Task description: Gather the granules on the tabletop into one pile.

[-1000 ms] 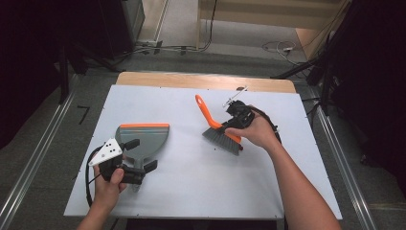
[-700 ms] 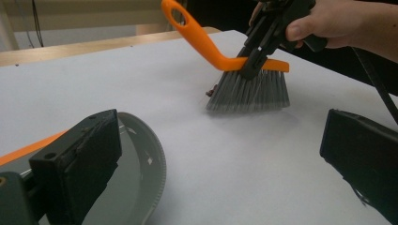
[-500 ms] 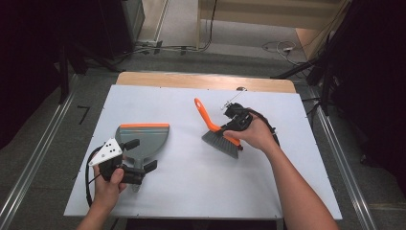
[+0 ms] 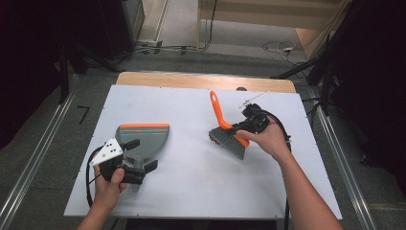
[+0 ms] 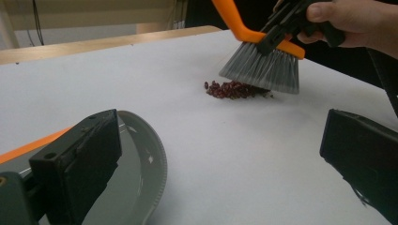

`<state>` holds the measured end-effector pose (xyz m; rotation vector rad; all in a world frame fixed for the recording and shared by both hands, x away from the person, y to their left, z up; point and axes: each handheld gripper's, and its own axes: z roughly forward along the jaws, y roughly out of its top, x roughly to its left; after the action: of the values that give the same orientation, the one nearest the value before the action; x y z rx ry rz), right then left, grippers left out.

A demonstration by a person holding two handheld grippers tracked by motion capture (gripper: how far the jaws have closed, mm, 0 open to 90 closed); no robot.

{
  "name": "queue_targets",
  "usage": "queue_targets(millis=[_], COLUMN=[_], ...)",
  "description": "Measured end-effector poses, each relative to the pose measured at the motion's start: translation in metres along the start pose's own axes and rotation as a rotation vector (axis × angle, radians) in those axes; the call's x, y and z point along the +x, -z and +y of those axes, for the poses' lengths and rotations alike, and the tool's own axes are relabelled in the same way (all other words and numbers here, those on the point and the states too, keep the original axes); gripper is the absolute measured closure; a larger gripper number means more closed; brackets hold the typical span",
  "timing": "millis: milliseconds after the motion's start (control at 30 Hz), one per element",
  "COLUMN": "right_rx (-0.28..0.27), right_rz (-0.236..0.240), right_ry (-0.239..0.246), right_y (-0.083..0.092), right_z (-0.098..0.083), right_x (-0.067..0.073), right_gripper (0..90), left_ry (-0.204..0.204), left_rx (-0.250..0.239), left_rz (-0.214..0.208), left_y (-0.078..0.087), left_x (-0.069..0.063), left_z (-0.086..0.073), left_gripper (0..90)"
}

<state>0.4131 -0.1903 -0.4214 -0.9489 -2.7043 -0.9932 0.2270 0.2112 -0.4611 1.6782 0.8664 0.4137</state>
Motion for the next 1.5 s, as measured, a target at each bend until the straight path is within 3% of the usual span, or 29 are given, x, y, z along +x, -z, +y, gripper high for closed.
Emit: queue_targets(millis=[467, 600, 867, 1133, 1500], right_rx=[-0.145, -0.181, -0.280, -0.311, -0.327], right_rz=[-0.058, -0.087, -0.096, -0.088, -0.096], right_ry=[-0.116, -0.162, -0.260, -0.315, -0.346], right_y=[0.052, 0.059, 0.074, 0.084, 0.087], right_z=[-0.059, -0.082, -0.127, -0.167, -0.180], right_x=[-0.003, -0.004, -0.003, -0.002, -0.011], right_gripper=[69.0, 69.0, 69.0, 68.9, 68.9], left_ry=[-0.003, 0.004, 0.012, 0.010, 0.014], left_rx=[-0.005, -0.011, -0.030, -0.046, -0.050], left_rz=[0.001, 0.002, 0.010, 0.008, 0.007], left_y=[-0.001, 0.000, 0.004, 0.007, 0.007], left_x=[-0.001, 0.000, 0.003, 0.002, 0.002], left_z=[0.000, 0.000, 0.000, -0.001, -0.002], left_gripper=[0.0, 0.0, 0.0, 0.0, 0.0])
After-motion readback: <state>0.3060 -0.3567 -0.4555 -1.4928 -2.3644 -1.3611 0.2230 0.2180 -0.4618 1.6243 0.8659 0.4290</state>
